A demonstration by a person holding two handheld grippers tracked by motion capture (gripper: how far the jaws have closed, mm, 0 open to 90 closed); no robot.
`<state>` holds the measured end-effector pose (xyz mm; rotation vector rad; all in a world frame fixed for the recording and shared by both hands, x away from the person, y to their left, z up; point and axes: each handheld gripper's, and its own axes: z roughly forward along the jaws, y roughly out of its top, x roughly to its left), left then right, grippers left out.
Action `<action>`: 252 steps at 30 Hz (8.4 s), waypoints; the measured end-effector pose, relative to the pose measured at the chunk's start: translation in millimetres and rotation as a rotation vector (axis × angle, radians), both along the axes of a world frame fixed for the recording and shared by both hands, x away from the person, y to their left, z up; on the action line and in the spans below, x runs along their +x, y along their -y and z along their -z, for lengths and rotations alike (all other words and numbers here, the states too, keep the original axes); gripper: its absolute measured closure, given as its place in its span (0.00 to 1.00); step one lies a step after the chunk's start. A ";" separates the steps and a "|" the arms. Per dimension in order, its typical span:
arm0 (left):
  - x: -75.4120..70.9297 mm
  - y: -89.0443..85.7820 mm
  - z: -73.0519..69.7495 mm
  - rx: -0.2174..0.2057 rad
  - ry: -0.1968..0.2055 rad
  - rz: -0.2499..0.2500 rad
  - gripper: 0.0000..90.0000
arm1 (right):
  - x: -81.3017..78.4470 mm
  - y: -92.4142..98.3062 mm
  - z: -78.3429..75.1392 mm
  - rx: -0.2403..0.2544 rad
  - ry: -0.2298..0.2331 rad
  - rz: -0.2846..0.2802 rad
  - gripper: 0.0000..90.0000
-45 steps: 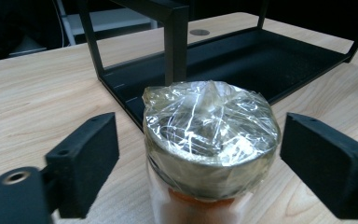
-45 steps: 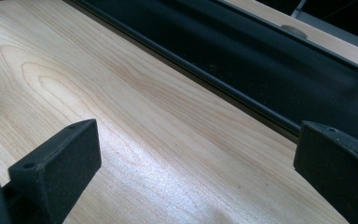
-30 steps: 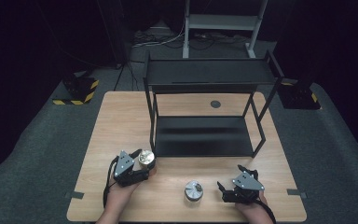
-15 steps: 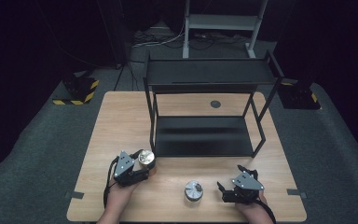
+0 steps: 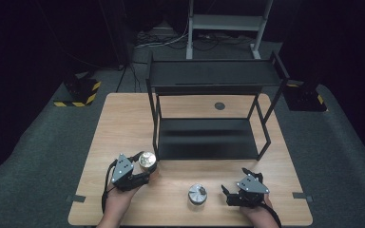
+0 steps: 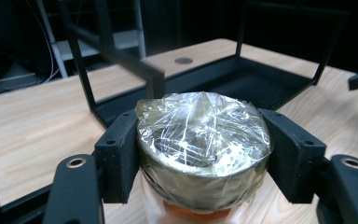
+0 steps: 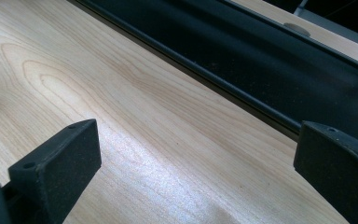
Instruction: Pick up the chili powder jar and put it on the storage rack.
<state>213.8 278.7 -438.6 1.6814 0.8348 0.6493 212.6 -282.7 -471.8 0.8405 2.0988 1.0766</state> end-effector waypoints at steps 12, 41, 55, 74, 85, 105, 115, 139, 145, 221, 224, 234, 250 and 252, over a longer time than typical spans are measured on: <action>-0.2 12.2 -36.7 -0.031 0.054 0.036 0.38 | 0.1 0.8 0.2 0.006 -0.001 0.001 0.00; 27.8 38.3 -103.2 -0.078 0.136 0.060 0.38 | 0.6 1.3 -0.1 0.011 -0.006 0.005 0.00; 40.0 42.5 -127.9 -0.073 0.171 0.056 0.38 | 1.0 2.0 -0.2 0.016 -0.009 0.006 0.00; 53.5 46.2 -154.2 -0.098 0.204 0.055 0.38 | 1.3 3.1 -0.1 0.023 -0.011 0.007 0.00; 66.6 53.2 -176.2 -0.119 0.238 0.056 0.38 | 1.7 3.8 -0.1 0.028 -0.014 0.008 0.00; 91.3 73.3 -202.1 -0.144 0.278 0.031 0.38 | 1.7 5.2 0.4 0.038 -0.014 0.008 0.00; 107.9 80.5 -206.3 -0.155 0.288 0.011 0.38 | 1.6 5.9 0.8 0.044 -0.013 0.010 0.00; 142.4 100.0 -209.6 -0.150 0.282 -0.034 0.38 | 0.9 8.5 1.6 0.059 -0.011 0.010 0.00; 147.8 104.2 -207.0 -0.141 0.276 -0.045 0.38 | 1.2 9.1 1.6 0.060 -0.012 0.007 0.00; 80.5 88.2 -203.7 -0.127 0.228 -0.098 0.00 | 2.5 10.5 1.2 0.064 -0.018 0.001 0.00; 71.0 83.6 -202.7 -0.122 0.229 -0.097 0.00 | 2.7 10.8 1.2 0.064 -0.019 0.001 0.00; 50.7 73.7 -195.8 -0.105 0.232 -0.115 0.00 | 2.5 10.0 1.0 0.060 -0.018 0.002 0.00; 28.8 57.6 -166.2 -0.077 0.215 -0.130 0.00 | 2.5 9.3 0.8 0.054 -0.017 0.001 0.00; 26.9 55.8 -159.9 -0.072 0.208 -0.133 0.00 | 2.6 9.3 0.7 0.054 -0.017 0.000 0.00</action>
